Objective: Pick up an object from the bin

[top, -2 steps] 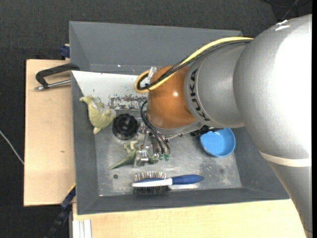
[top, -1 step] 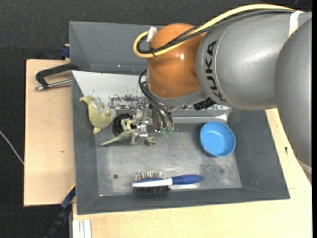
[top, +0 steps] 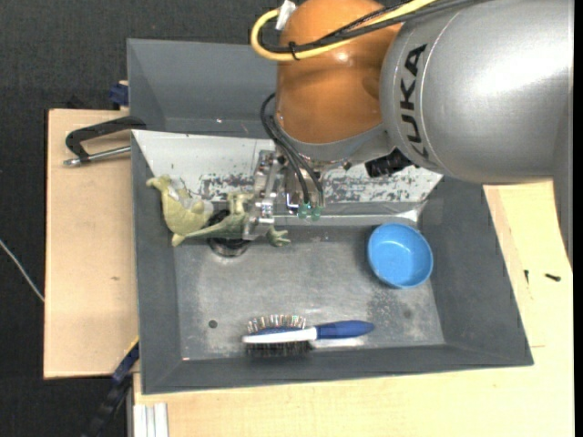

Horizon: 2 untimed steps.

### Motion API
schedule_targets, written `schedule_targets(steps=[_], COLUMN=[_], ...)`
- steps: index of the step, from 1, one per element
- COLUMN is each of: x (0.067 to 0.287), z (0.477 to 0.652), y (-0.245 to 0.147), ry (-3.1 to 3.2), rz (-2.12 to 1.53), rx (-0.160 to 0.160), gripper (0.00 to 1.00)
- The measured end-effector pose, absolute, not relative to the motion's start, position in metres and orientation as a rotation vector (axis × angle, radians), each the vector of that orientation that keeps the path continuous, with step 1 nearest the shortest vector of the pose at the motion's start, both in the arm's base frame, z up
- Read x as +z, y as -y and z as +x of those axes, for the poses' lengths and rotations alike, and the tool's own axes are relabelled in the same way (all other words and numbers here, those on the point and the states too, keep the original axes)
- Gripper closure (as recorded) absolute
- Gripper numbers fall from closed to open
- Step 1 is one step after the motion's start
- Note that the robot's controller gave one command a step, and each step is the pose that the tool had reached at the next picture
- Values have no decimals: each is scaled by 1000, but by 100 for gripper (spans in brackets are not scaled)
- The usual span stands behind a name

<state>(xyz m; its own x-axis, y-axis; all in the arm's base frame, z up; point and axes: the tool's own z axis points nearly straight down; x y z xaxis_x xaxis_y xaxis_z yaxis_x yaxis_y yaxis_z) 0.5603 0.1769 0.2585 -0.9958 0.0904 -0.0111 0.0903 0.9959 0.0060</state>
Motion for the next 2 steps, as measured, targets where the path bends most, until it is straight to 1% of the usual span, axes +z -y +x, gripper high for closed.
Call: schedule_targets(steps=[1, 2], x=[200, 152], z=[601, 594], y=[-154, -150], ry=[-3139, -3105], rz=[136, 504], rx=[-1, 0], gripper=[100, 100])
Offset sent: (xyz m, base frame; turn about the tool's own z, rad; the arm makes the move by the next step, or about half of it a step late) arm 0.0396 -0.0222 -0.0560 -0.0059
